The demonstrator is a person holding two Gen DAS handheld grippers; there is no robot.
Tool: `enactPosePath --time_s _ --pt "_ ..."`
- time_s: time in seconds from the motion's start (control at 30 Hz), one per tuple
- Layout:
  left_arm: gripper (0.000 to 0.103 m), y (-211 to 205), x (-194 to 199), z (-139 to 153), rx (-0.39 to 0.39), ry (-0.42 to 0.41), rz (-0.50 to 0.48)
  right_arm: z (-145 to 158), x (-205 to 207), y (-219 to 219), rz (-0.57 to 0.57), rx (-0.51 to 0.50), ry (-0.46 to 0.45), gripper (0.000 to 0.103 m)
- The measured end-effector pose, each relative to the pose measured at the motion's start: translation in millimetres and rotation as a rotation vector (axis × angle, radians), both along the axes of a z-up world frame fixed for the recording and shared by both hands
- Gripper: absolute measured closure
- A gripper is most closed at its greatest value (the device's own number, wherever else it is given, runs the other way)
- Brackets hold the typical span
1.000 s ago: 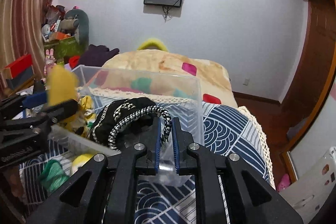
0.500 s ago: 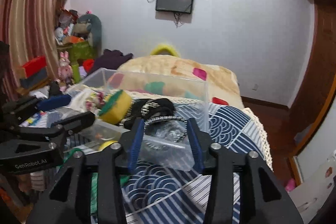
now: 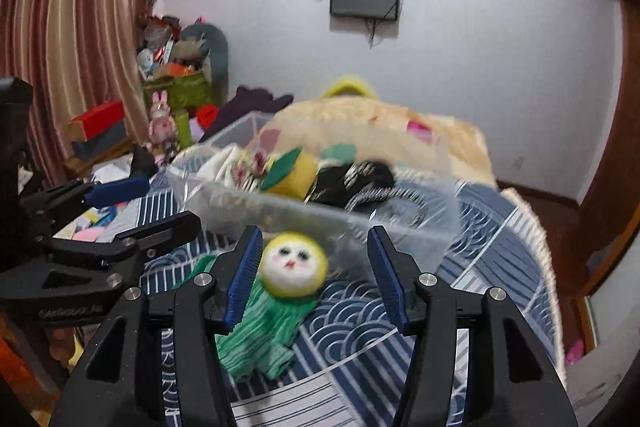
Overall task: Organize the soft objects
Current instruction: 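Grasp the doll by its yellow head with the right gripper while the left grasps the green sock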
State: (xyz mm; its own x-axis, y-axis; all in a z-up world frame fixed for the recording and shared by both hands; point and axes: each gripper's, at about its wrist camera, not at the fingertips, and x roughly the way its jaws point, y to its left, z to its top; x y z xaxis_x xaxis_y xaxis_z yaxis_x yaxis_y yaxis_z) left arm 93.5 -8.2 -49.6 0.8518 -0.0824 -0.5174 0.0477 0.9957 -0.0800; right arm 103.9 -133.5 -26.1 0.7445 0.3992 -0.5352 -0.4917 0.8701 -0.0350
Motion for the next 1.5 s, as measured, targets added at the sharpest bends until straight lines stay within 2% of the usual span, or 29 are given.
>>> enactPosePath --time_s 0.27,0.43,0.5,0.53,0.67,0.87,1.03,1.17,1.23,1.33,1.4,1.5 --pt "0.023 -1 -7 -16 0.046 0.042 0.004 -28 13 22 0.020 -0.032 0.103 0.052" --pt "0.023 -3 -10 -25 0.050 0.065 -0.018 -35 27 24 0.023 -0.003 0.171 0.053" --pt "0.023 -6 -9 -27 0.046 0.074 -0.028 -35 28 21 0.023 0.014 0.181 0.062" --pt "0.023 -7 -9 -28 0.038 0.078 -0.035 -35 27 19 0.028 0.018 0.184 0.062" --pt "0.023 -15 -6 -28 0.009 0.097 -0.057 -31 18 7 0.007 0.021 0.148 0.063" --pt "0.011 -34 -3 -29 -0.003 0.111 -0.107 -19 -4 -14 -0.051 -0.015 0.061 0.064" --pt "0.010 -51 7 -42 0.008 0.169 -0.157 -17 -10 -27 -0.067 -0.005 0.057 0.064" --pt "0.011 -55 10 -48 0.001 0.170 -0.149 -16 -12 -30 -0.068 0.007 0.057 0.064" --pt "0.019 -57 11 -49 0.004 0.171 -0.153 -15 -13 -31 -0.068 0.012 0.055 0.064" --pt "0.041 -57 10 -50 0.005 0.168 -0.170 -14 -14 -31 -0.068 0.021 0.055 0.063" --pt "0.066 -58 10 -51 -0.020 0.179 -0.203 -13 -15 -30 -0.065 0.031 0.055 0.063" --pt "0.081 -61 7 -49 -0.014 0.159 -0.228 -12 -16 -29 -0.064 0.036 0.051 0.063"
